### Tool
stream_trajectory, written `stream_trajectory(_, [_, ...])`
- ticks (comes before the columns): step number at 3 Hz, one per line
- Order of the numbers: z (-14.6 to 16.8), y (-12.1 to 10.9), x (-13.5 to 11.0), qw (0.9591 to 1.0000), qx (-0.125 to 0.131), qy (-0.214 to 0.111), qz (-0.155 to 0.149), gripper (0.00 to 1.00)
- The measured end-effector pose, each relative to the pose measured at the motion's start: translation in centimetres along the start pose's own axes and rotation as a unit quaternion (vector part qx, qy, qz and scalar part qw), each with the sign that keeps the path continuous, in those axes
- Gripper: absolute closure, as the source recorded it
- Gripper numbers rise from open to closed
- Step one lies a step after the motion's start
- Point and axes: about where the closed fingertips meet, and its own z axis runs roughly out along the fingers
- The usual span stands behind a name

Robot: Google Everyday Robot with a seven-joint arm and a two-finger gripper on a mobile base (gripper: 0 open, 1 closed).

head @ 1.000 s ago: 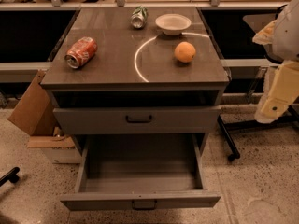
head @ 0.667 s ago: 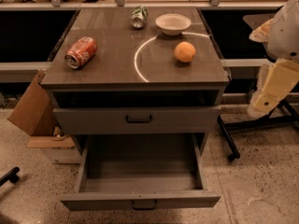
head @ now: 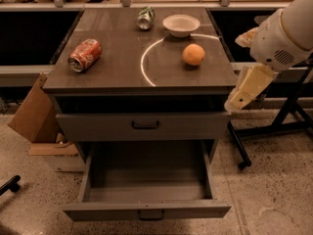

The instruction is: Place orange into middle drawer

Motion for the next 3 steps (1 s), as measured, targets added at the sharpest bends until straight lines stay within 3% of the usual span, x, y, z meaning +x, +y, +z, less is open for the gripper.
stream_trajectory(1, [0.0, 0.0, 0.0, 1.0000, 0.000, 0.000, 0.000, 0.00])
stream_trajectory(3, [4.1, -4.7, -0.8, 0.9968, -0.005, -0.071, 0.037, 0.00])
